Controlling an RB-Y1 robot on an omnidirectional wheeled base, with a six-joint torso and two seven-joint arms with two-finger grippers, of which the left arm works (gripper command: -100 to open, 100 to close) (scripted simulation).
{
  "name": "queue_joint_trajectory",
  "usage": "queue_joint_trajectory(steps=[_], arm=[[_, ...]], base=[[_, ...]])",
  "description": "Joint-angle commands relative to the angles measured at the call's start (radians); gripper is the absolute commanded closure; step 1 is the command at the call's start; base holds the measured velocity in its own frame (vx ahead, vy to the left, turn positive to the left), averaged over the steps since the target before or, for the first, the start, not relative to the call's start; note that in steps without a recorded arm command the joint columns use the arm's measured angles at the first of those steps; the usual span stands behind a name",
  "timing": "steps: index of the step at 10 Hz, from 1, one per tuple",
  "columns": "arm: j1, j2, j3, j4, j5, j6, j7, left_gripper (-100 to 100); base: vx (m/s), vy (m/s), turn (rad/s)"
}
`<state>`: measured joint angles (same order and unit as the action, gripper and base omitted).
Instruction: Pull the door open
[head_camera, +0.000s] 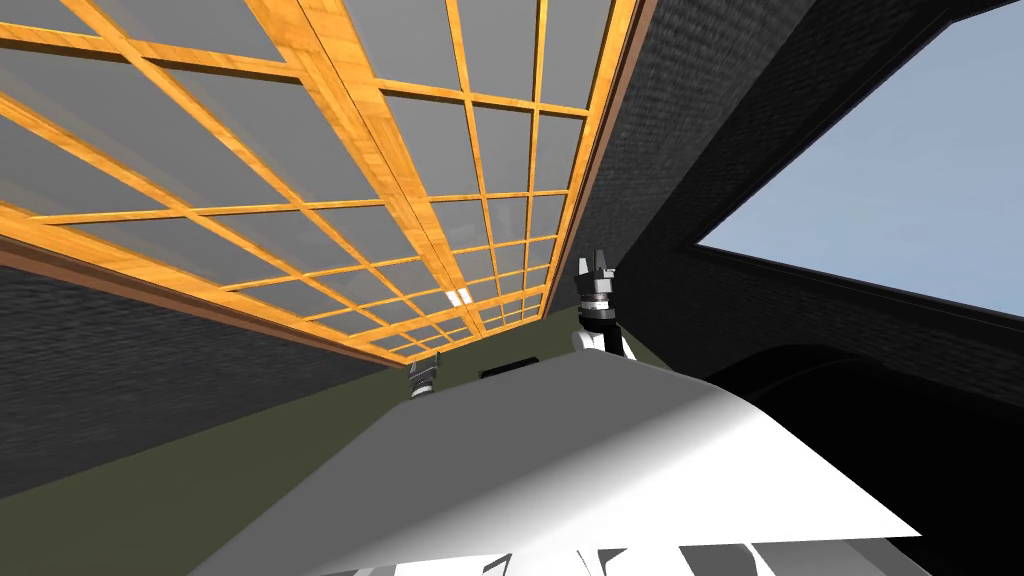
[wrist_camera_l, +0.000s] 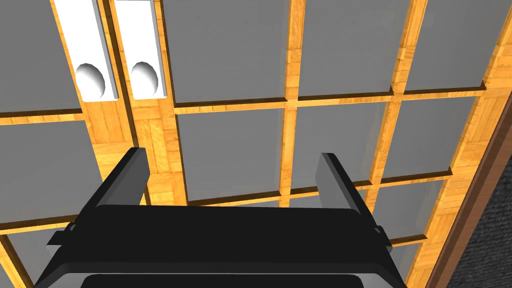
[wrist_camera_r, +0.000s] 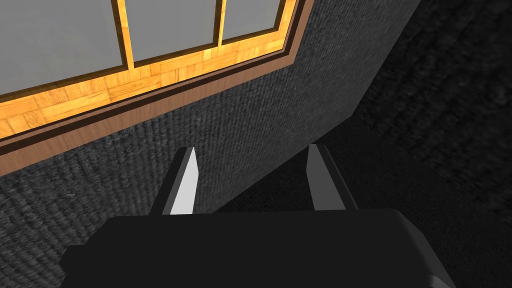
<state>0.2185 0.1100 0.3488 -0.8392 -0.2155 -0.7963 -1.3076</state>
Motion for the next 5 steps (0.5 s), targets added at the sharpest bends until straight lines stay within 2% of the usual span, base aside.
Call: queue_joint_trajectory(steps=[1,4,5], arm=[[0.017,0.006,0.027,0.025,0.004,0.0,-0.011,-100],[0.041,0.014,0.072,0.058,0.011,0.006,-0.027,-100],[0.044,0.015,0.079,0.062,0.011,0.007,-0.03,-100]], base=[[-0.138,-0.006,0.033],[-0.168,0.032,0.018],[-0.14,-0.003,0.005]])
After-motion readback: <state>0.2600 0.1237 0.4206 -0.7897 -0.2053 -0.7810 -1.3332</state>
